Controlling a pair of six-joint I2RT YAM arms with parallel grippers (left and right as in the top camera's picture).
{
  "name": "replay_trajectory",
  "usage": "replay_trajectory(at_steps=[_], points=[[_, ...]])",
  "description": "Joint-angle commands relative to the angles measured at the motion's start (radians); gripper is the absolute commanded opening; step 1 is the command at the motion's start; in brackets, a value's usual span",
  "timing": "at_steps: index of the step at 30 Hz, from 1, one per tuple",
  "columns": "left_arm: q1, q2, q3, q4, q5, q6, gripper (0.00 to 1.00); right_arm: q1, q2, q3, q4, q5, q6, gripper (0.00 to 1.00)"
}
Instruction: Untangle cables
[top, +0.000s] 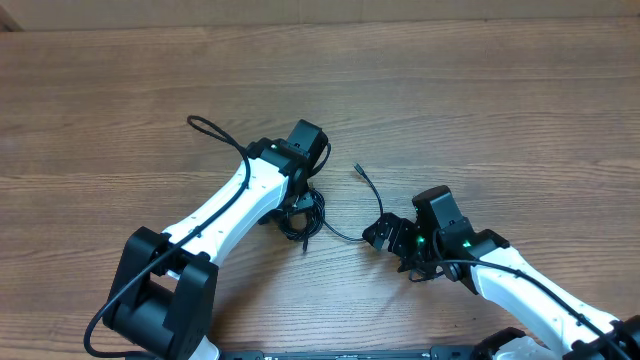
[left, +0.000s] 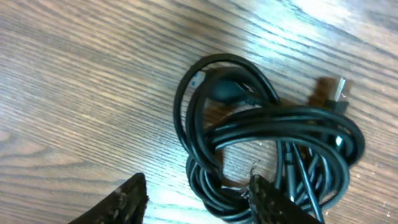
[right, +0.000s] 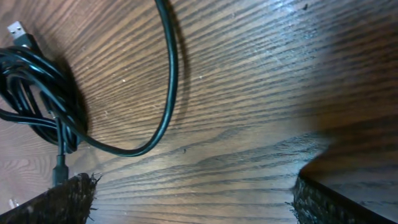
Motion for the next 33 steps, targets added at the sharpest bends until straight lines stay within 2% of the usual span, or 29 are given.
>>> replay_trajectory(at_steps=[1, 6, 9, 12, 14, 15, 17, 20, 22, 27, 33], points=[[0.001, -0.015, -0.042, 0.024, -0.033, -0.094, 0.52, -0.001, 0.006, 0.005, -0.003, 0.013, 0.004, 1.0], [0.001, -0.015, -0.111, 0.103, -0.046, -0.094, 0.57, -0.001, 0.006, 0.005, -0.005, 0.013, 0.004, 1.0], [0.001, -0.015, -0.151, 0.161, -0.077, -0.093, 0.53, -0.001, 0.006, 0.005, -0.005, 0.013, 0.004, 1.0], [0.001, -0.015, -0.174, 0.202, -0.096, -0.093, 0.29, -0.001, 0.006, 0.005, -0.005, 0.013, 0.004, 1.0], [0.001, -0.015, -0.174, 0.216, -0.114, -0.092, 0.07, -0.001, 0.006, 0.005, -0.006, 0.013, 0.004, 1.0], [0.001, -0.015, -0.174, 0.223, -0.125, -0.092, 0.04, -0.001, 0.006, 0.005, -0.008, 0.013, 0.004, 1.0], [0.001, -0.016, -0.168, 0.222, -0.141, -0.091, 0.04, -0.001, 0.006, 0.005, -0.015, 0.013, 0.004, 1.0], [0.001, -0.024, -0.129, 0.196, -0.127, -0.027, 0.04, -0.001, 0.006, 0.005, -0.043, 0.004, 0.003, 1.0], [0.001, -0.051, -0.073, 0.122, -0.129, -0.012, 0.04, -0.002, 0.006, 0.005, -0.058, -0.019, -0.004, 1.0], [0.001, -0.172, 0.048, -0.011, -0.109, 0.056, 0.04, -0.002, -0.068, 0.006, -0.053, -0.13, -0.105, 1.0], [0.001, -0.335, 0.063, -0.001, 0.045, 0.247, 0.04, 0.006, -0.237, 0.006, 0.034, -0.413, -0.307, 1.0]])
